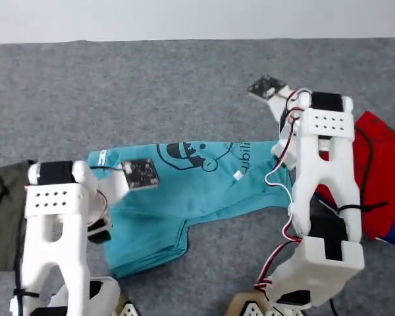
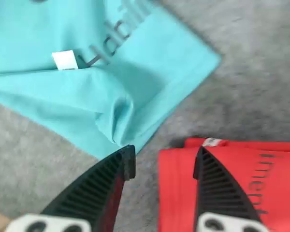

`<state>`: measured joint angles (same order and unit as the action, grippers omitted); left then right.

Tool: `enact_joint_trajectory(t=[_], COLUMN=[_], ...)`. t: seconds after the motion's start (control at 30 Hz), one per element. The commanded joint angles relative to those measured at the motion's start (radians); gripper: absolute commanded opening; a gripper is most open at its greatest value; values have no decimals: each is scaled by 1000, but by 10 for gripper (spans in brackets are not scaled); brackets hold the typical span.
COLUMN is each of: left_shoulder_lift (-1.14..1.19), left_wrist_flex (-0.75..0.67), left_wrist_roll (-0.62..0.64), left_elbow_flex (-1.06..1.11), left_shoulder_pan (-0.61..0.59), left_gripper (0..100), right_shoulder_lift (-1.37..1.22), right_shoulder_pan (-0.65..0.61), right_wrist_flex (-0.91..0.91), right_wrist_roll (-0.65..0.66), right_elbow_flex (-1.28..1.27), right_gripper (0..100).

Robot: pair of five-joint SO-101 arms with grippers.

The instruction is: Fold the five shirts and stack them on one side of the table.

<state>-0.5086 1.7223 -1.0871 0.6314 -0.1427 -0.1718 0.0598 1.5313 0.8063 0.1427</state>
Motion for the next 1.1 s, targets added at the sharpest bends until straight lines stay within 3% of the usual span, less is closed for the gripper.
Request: enact_joint_trajectory(t=[0.0,0.13,0.27,0.4,0.57,0.63,1.07], left_shoulder_lift=[-20,-18,-18,-18,-23,-25,-17], left_wrist_flex=[-21,-29,-55,-140,-172,-173,-176], left_wrist_roll=[48,57,78,132,198,222,241], left_elbow_flex=[-67,-61,-41,5,21,21,21], left_shoulder_pan=[-6,-6,-2,-3,-6,-8,-86], left_gripper=[160,160,160,160,159,159,97], right_shoulder_lift=[62,54,30,-77,-209,-245,-277], right_shoulder_pan=[-15,-12,-38,-114,-211,-225,-122], right_wrist_flex=[44,114,65,-25,-110,-127,-73], right_wrist_roll=[-21,-25,-38,-170,-239,-242,-247], right_elbow_flex=[100,140,137,140,143,143,330], right_gripper=[207,207,205,200,10,28,49])
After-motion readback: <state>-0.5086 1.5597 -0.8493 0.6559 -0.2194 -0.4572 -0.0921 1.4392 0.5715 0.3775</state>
